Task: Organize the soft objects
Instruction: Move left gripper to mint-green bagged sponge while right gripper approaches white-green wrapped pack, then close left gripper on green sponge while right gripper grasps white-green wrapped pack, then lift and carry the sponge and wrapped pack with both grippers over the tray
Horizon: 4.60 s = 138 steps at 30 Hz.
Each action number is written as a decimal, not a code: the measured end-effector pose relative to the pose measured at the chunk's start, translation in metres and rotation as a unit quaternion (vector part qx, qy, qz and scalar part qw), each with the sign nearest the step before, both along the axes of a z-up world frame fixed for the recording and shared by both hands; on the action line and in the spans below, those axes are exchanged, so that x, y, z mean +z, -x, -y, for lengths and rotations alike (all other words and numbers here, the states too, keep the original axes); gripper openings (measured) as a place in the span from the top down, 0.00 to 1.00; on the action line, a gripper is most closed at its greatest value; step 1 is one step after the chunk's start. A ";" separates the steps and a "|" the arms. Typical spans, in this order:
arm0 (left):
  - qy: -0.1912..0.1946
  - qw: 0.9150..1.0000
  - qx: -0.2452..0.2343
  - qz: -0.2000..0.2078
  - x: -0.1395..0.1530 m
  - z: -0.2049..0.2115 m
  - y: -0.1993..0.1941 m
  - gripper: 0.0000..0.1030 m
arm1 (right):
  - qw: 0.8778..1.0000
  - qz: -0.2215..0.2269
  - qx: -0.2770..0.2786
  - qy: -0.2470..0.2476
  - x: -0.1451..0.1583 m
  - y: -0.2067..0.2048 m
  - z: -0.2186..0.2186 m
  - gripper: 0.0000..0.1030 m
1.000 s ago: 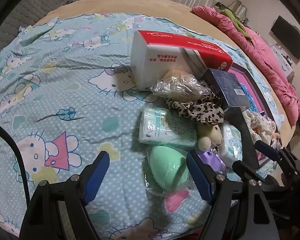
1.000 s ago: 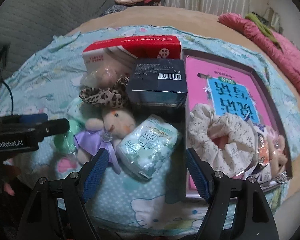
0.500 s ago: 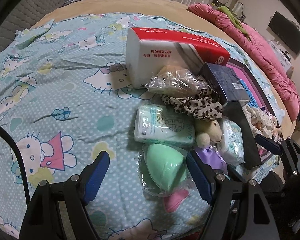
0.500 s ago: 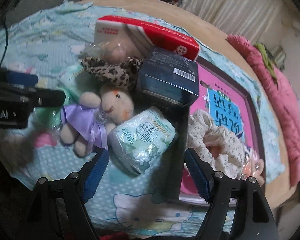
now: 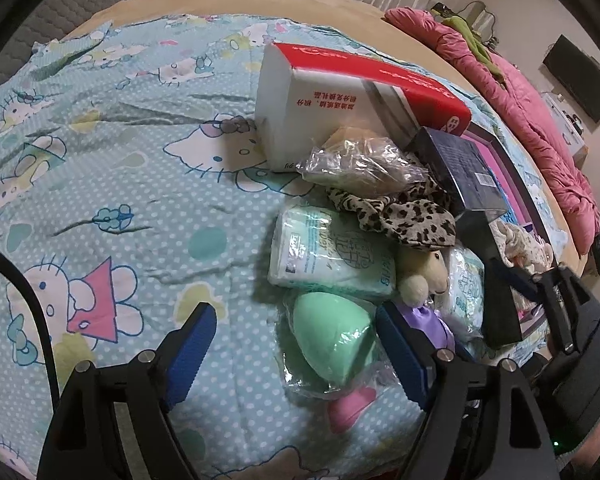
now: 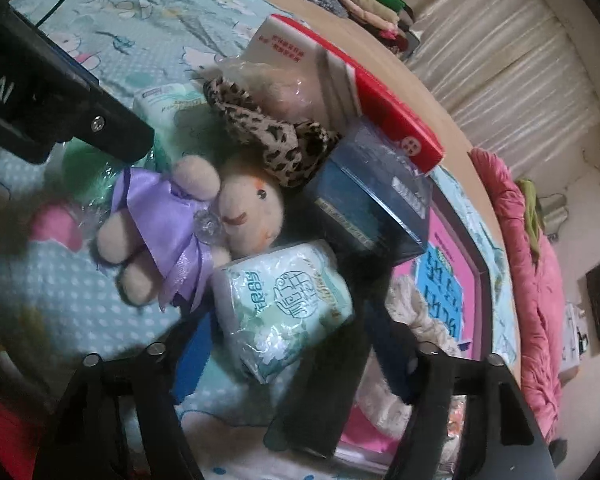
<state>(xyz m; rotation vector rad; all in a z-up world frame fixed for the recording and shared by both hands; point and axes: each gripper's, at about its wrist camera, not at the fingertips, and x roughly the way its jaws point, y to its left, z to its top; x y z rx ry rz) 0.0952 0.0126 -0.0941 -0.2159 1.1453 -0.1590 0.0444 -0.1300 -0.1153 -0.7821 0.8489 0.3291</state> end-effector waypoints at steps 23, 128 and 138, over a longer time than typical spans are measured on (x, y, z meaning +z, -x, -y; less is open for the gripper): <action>0.063 0.998 -0.013 0.003 -0.002 0.002 0.000 0.61 | 0.949 -0.066 -0.071 -0.300 0.062 -0.027 0.072 0.73; -0.060 0.977 -0.173 0.107 0.094 0.209 0.002 0.60 | 0.889 0.136 -0.221 -0.378 0.154 0.023 0.252 0.73; -0.060 0.978 -0.181 0.083 0.070 0.220 -0.008 0.60 | 0.912 0.108 -0.233 -0.320 0.129 0.009 0.244 0.73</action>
